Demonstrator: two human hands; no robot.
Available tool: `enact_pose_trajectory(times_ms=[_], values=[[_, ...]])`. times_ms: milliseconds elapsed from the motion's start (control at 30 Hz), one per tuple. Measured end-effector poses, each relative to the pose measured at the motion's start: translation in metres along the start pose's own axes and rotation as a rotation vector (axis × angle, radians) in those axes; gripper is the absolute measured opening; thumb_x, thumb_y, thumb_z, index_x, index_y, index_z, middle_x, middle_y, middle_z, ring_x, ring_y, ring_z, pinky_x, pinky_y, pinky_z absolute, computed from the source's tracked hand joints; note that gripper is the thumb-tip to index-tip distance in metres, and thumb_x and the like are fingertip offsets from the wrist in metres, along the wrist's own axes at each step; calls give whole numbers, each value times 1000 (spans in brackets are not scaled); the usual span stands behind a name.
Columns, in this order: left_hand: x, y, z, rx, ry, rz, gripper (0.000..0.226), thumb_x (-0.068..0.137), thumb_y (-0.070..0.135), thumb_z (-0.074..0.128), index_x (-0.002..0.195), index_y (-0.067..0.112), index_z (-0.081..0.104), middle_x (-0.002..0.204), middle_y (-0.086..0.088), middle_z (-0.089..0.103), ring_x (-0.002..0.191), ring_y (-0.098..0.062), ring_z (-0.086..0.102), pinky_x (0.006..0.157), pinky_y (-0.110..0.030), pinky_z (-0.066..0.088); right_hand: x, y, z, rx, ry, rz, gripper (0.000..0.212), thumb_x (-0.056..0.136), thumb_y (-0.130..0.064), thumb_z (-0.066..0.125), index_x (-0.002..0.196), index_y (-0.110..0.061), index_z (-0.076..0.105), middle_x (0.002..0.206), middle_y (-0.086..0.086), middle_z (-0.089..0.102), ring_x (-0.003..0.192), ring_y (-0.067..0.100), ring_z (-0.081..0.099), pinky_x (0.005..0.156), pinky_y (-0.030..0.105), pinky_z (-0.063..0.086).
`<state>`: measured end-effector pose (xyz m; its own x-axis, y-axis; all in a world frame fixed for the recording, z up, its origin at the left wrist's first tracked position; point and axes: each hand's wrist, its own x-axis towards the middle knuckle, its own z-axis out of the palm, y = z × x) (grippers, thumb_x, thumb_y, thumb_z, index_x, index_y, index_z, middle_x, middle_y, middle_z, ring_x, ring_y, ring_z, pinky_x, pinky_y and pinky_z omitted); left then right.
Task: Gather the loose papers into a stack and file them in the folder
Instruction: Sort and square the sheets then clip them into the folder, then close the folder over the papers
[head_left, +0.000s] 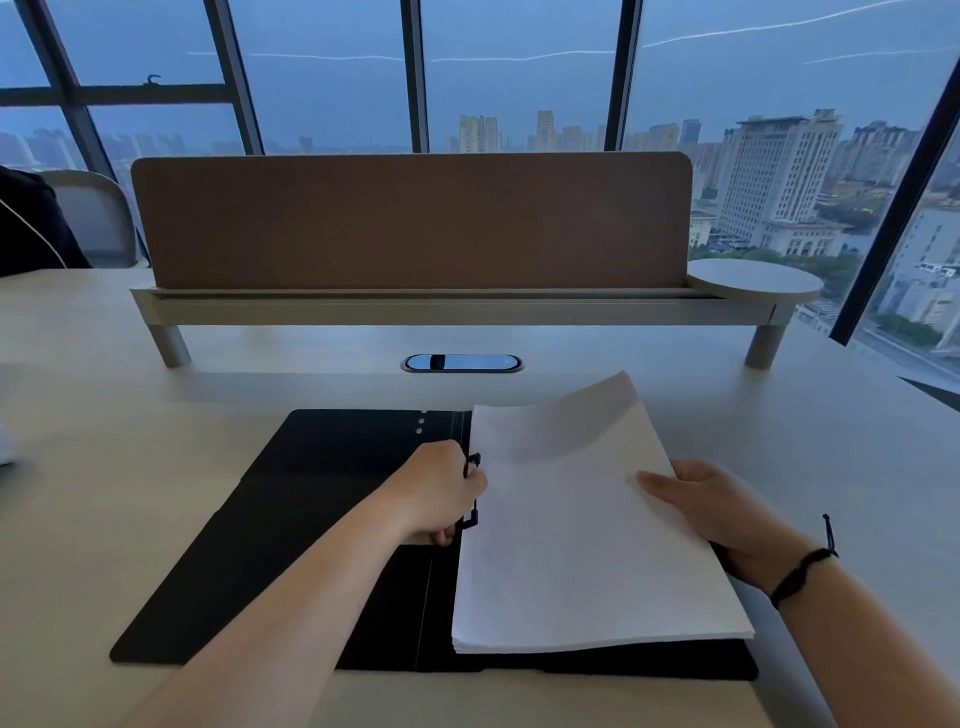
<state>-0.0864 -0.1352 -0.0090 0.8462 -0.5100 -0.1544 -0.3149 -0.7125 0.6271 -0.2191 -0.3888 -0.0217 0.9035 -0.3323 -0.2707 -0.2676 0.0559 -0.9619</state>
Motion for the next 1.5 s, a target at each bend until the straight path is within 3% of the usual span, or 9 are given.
enact_pose_trajectory(times_ms=[200, 367, 500, 700, 833, 933, 1067, 1200, 1500], values=[[3, 0, 10, 45, 88, 42, 41, 94, 25, 54, 57, 10, 41, 43, 1, 49, 34, -22, 48, 35, -20, 40, 4, 5, 1, -133, 74, -29, 25, 101, -17, 60, 103, 4, 74, 90, 18, 81, 73, 32, 77, 77, 47, 63], [5, -8, 17, 74, 234, 56, 31, 90, 36, 60, 79, 9, 49, 67, -1, 56, 51, -17, 58, 44, -22, 40, 12, 9, 7, -655, 341, -159, 45, 90, -37, 72, 126, -11, 66, 95, 9, 77, 85, 28, 73, 74, 39, 59], [2, -14, 27, 74, 355, 67, 33, 90, 44, 60, 87, 12, 56, 68, 3, 60, 58, -11, 60, 51, -24, 43, 5, 17, 8, -834, 486, -267, 56, 87, -34, 74, 135, -9, 61, 67, -2, 67, 78, 27, 67, 75, 35, 50], [-8, -19, 26, -23, 460, 152, 29, 92, 42, 63, 90, 13, 66, 77, 0, 69, 71, -15, 66, 73, -37, 58, -17, 17, 18, -1001, 440, -207, 51, 86, -45, 71, 129, -19, 65, 119, 9, 62, 104, 32, 65, 85, 38, 54], [-27, -41, 5, -146, 522, 112, 44, 90, 43, 63, 124, 15, 64, 110, 1, 69, 93, -6, 62, 78, -15, 47, -39, 17, 38, -1188, 386, -249, 61, 87, -61, 61, 139, -29, 57, 138, 4, 54, 120, 28, 60, 100, 40, 48], [-39, -79, -19, -26, 582, -75, 56, 87, 52, 59, 133, 19, 58, 129, -4, 63, 118, -21, 58, 96, -34, 49, -62, 17, 66, -1312, 263, -324, 71, 86, -74, 50, 147, -38, 45, 160, -1, 36, 144, 22, 41, 120, 39, 30], [-62, -130, -44, 237, 544, -408, 80, 81, 69, 47, 142, 17, 48, 140, -12, 57, 131, -35, 48, 108, -45, 40, -77, 27, 99, -1261, 72, -376, 67, 89, -77, 37, 145, -40, 44, 164, -6, 30, 150, 17, 31, 126, 40, 17], [-89, -144, -50, 247, 544, -493, 84, 75, 72, 47, 140, 19, 47, 137, -9, 58, 130, -36, 48, 106, -49, 40, -77, 33, 106, -1258, 53, -406, 61, 94, -71, 33, 146, -39, 42, 161, -10, 34, 149, 12, 31, 124, 38, 15], [-101, -128, -85, -361, 570, -406, 76, 75, 45, 75, 139, 12, 51, 143, -6, 53, 131, -30, 51, 105, -40, 42, -80, 33, 110, -1282, 60, -372, 65, 96, -70, 31, 153, -39, 33, 168, -8, 23, 155, 11, 18, 125, 39, 8]])
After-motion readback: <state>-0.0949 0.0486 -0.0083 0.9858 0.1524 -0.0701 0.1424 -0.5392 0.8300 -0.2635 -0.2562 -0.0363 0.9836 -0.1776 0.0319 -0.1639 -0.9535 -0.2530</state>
